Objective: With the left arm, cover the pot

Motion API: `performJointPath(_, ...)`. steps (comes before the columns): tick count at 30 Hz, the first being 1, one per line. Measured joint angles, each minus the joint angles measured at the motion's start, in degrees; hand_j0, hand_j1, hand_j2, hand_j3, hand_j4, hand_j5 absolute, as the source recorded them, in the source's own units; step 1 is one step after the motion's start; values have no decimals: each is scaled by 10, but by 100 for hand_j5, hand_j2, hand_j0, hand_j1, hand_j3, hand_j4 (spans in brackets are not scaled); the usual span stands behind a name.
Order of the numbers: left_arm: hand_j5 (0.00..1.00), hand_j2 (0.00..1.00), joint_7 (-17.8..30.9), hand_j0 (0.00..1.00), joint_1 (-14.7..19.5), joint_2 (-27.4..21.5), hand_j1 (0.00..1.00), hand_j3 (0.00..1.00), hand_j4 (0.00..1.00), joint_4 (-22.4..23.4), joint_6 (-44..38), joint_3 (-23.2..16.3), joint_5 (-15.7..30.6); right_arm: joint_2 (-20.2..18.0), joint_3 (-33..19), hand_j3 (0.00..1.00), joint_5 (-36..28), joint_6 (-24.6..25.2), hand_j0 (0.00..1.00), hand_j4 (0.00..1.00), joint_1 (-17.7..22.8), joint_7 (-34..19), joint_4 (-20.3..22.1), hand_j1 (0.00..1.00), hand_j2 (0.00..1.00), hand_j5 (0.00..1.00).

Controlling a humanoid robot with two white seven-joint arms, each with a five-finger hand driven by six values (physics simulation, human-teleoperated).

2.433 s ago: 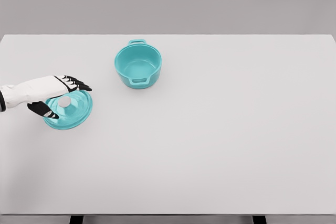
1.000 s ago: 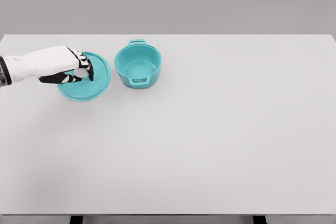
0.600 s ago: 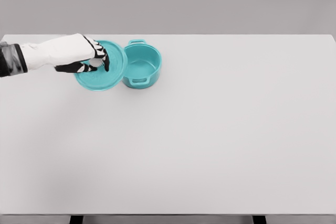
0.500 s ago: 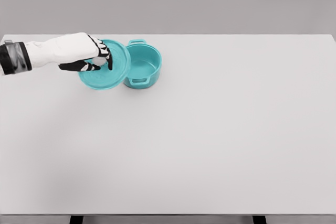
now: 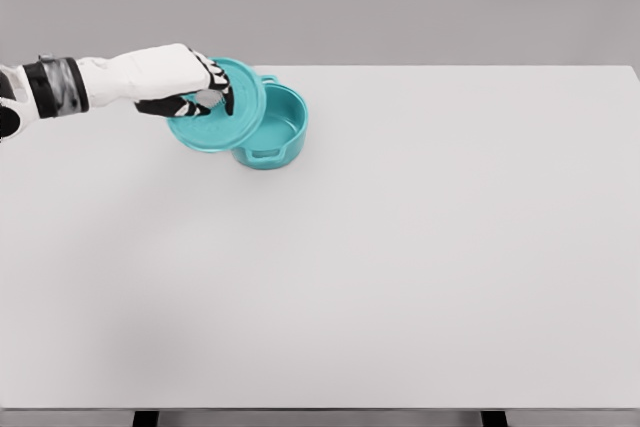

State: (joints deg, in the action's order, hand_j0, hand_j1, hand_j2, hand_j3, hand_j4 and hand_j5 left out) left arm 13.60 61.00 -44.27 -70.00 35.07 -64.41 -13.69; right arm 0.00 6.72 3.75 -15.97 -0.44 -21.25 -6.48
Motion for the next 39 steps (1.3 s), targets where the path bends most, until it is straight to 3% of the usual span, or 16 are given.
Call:
performJointPath(11,50,50,5,50,38,68,50,50,50,85,0,-28,0,0,0,100,0,0,100,100,-1,0,0,100,100,100)
performJointPath(20,50,50,7,50,48,127,50,50,50,151,0,-42,4,0,0,100,0,0,100,100,0,0,0,100,100,100)
performJointPath(39,51,51,7,51,55,162,51,51,51,199,0,-64,3,0,0,100,0,0,100,100,-1,0,0,100,100,100)
